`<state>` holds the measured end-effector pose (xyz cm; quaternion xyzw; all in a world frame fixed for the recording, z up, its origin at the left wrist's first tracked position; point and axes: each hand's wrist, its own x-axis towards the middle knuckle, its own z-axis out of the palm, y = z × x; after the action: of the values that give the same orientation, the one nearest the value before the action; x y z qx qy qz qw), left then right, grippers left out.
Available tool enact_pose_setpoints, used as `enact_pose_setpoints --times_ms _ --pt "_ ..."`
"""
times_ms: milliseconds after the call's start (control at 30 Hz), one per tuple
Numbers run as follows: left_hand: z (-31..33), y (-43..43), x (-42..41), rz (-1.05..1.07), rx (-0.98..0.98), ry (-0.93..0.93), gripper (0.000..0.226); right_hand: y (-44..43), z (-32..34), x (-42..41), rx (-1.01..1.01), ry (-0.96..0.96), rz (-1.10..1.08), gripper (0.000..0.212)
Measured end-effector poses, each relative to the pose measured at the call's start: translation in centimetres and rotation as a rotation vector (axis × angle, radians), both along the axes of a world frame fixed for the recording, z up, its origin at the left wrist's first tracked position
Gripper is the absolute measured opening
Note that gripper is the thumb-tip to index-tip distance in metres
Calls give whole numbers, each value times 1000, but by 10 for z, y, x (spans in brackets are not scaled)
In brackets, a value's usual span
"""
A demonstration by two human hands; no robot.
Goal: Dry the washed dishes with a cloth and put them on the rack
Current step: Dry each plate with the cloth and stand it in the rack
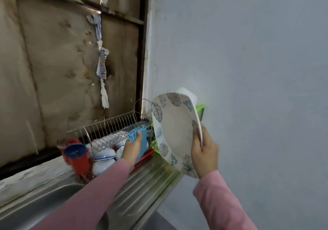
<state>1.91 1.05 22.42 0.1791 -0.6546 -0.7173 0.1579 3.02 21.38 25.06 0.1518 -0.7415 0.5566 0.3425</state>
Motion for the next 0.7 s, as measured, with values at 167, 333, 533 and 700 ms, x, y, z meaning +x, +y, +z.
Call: enact_pose_setpoints --times_ms 167,333,533,700 --pt "37 -27 -92 140 -44 46 39 -33 33 -106 10 65 92 39" --pt "46 -42 -148 213 -17 85 29 -57 41 -171 43 88 147 40" --pt "42 -54 -191 284 -14 76 22 -91 41 -237 34 30 257 45" --pt "31 -68 -214 377 -15 94 21 -119 33 -281 27 74 314 51"
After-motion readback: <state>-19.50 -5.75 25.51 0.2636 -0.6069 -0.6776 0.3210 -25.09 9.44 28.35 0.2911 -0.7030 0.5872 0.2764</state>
